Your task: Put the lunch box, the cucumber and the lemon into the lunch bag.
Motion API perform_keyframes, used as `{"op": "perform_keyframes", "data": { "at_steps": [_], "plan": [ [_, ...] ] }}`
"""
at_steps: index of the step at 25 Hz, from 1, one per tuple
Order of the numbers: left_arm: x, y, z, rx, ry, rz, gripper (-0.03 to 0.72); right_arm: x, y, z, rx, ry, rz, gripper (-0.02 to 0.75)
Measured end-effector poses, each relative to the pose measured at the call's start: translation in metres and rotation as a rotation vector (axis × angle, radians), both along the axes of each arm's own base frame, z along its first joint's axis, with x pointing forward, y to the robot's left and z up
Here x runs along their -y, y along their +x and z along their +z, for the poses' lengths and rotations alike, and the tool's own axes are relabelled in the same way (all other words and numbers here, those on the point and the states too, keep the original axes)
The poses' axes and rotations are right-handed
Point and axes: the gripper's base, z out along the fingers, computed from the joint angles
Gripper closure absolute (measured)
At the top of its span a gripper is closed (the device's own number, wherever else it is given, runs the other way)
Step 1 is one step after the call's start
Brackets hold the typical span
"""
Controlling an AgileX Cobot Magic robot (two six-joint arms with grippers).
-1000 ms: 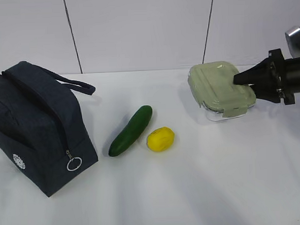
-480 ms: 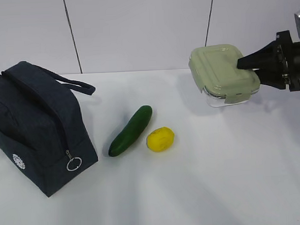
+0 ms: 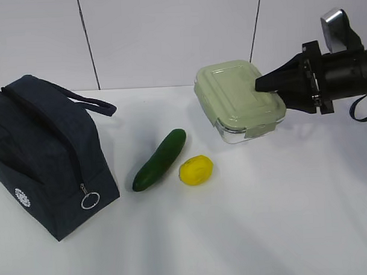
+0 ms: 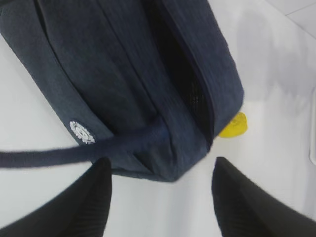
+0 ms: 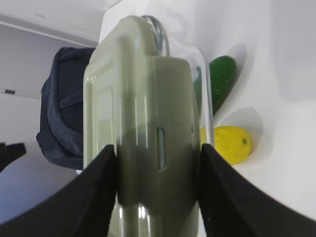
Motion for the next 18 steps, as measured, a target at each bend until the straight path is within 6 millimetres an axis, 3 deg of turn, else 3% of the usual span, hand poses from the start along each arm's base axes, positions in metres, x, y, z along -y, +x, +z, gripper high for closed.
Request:
{"op": "perform_keyframes", "data": {
  "at_steps": [10,18],
  "plan": [
    [-0.004,0.029,-0.015,0.014,0.004,0.068,0.223,-0.042,-0.007,0.010,0.021,0.020,0.106,0.384],
    [-0.005,0.048,-0.035,-0.025,-0.013,0.094,0.228,-0.050,-0.009,0.015,0.030,0.041,0.114,0.384]
  ]
}}
